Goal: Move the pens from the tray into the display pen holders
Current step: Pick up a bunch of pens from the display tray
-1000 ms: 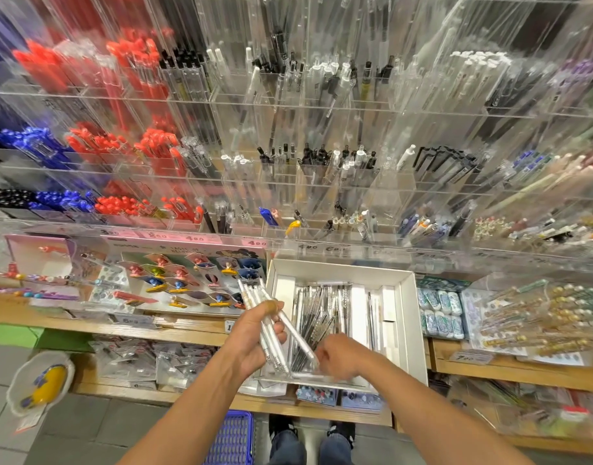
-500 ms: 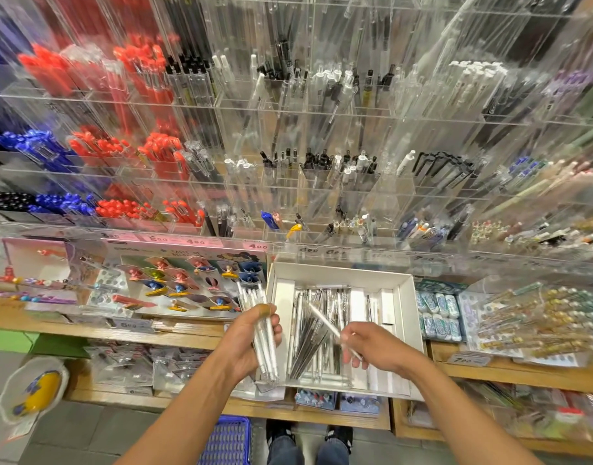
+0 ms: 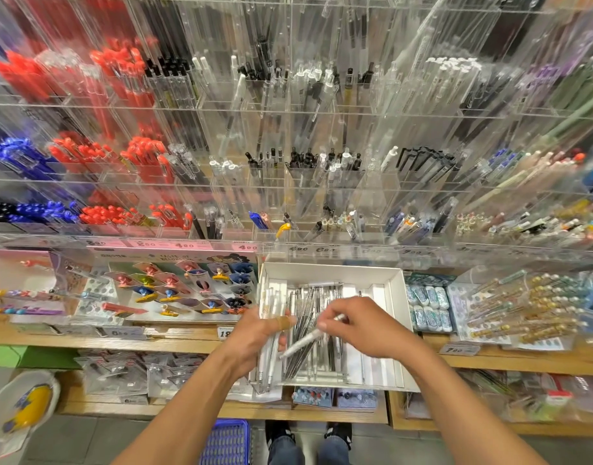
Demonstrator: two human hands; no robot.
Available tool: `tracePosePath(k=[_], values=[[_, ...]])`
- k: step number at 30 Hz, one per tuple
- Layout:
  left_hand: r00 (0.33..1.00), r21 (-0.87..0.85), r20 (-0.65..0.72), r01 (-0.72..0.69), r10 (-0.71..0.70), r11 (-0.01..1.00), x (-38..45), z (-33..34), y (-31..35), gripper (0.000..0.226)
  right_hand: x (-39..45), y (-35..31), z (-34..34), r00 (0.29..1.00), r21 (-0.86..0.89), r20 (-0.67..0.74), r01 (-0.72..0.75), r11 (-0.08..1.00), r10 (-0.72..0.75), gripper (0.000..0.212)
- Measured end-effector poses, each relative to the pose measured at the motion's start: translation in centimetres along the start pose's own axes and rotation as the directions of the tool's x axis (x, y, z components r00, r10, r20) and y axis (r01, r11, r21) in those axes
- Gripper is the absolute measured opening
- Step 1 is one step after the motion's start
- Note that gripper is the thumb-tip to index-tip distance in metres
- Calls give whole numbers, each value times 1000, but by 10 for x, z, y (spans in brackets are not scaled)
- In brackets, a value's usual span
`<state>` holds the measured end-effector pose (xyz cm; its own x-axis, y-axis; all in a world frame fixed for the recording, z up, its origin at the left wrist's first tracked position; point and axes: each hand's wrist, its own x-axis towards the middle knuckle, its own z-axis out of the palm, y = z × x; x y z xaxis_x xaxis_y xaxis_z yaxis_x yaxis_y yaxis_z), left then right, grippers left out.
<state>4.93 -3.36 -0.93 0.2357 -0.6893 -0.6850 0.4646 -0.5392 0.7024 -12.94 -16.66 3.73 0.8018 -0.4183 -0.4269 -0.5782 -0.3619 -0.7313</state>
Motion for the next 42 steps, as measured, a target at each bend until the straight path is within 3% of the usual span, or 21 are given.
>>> tracePosePath(k=[3,6,9,10,11,13,14,16,19,22,25,28,30,32,34,37,40,42], values=[[988,104,153,-12,-4,995,-5,5,1,55,18,-2,0,1000,296,5,6,955,-8,5],[968,72,250,-9,-9,997,-6,8,2,60,30,3,16,1000,539,7,17,842,-24,8],[978,-26,208,24,-19,999,-7,8,0,63,35,15,27,1000,683,6,-21,730,23,24],[985,-79,170,55,-41,995,-6,7,-2,62,37,22,29,997,668,18,-72,741,80,28],[988,-138,144,80,-60,987,-6,4,-4,59,38,31,32,990,578,29,-131,805,140,27],[989,-256,124,108,-79,961,-6,-3,-8,43,39,53,42,962,163,120,-261,952,243,16],[989,-302,118,118,-86,946,-5,-6,-10,35,39,63,50,935,-37,204,-290,956,291,16],[989,-349,101,135,-106,927,-5,-10,-11,27,36,77,71,876,-279,324,-273,921,358,28],[989,-378,53,145,-135,914,-5,-12,-13,31,36,81,88,863,-443,324,-223,868,387,30],[988,-386,25,148,-150,910,-5,-14,-17,33,37,75,82,841,-573,340,-169,802,420,13],[986,-385,1,155,-168,910,-1,-15,-21,25,32,67,60,866,-653,241,-189,734,437,26],[985,-381,-3,157,-171,911,1,-12,-23,18,17,66,30,883,-688,125,-251,681,452,24],[984,-392,-12,157,-176,906,3,-11,-25,17,9,64,13,877,-657,104,-294,695,469,20],[982,-404,-17,164,-187,900,3,-9,-25,19,1,57,1,891,-498,107,-336,800,440,22],[982,-408,-20,166,-190,898,3,-5,-24,21,-7,44,-1,922,-168,118,-347,923,368,20],[984,-406,-2,163,-179,899,2,3,-21,36,-15,14,24,952,252,152,-296,921,264,8],[985,-395,31,169,-171,903,0,11,-20,52,-13,-3,56,969,296,121,-240,924,213,9],[985,-347,-37,148,-171,926,1,15,-19,80,-10,-6,68,979,281,82,-203,938,187,14]])
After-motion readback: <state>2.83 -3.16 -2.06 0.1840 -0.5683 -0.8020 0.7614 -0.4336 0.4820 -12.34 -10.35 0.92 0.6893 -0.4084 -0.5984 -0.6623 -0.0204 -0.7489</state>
